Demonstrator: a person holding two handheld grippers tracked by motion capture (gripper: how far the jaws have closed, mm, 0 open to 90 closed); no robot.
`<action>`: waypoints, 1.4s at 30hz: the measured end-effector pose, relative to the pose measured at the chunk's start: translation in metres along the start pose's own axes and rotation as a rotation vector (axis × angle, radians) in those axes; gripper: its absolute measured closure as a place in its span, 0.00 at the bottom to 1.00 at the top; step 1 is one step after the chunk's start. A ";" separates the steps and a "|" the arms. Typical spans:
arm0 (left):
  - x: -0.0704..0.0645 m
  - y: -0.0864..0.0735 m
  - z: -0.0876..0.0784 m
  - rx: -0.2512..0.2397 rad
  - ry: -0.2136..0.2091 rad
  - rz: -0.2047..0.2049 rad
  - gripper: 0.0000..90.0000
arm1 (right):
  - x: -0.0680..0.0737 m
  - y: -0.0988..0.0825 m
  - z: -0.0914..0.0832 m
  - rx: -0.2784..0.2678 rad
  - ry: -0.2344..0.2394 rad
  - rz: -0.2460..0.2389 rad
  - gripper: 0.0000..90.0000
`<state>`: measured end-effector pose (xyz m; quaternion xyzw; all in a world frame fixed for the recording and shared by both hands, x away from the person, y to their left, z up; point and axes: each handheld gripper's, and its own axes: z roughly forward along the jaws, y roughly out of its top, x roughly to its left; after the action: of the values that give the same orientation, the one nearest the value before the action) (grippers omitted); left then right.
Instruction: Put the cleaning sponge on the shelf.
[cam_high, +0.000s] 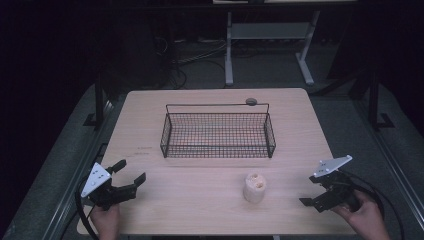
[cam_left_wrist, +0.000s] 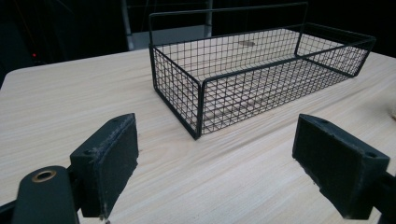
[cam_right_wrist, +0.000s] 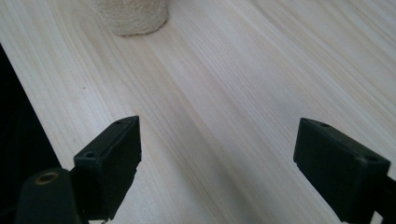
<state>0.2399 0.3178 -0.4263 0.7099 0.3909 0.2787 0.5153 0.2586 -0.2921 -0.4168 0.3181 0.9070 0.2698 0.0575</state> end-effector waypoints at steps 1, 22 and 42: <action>0.000 0.000 0.000 0.000 0.000 0.000 0.15 | 0.000 0.000 0.000 0.000 0.000 0.000 0.16; -0.002 0.001 -0.001 -0.014 -0.005 0.011 0.15 | 0.013 0.032 -0.005 0.014 0.015 -0.103 0.16; -0.002 0.001 0.000 -0.017 -0.012 0.006 0.15 | 0.023 0.064 0.005 0.040 0.047 -0.178 0.16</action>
<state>0.2389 0.3162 -0.4253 0.7084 0.3830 0.2794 0.5229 0.2768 -0.2346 -0.3858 0.2311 0.9380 0.2527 0.0536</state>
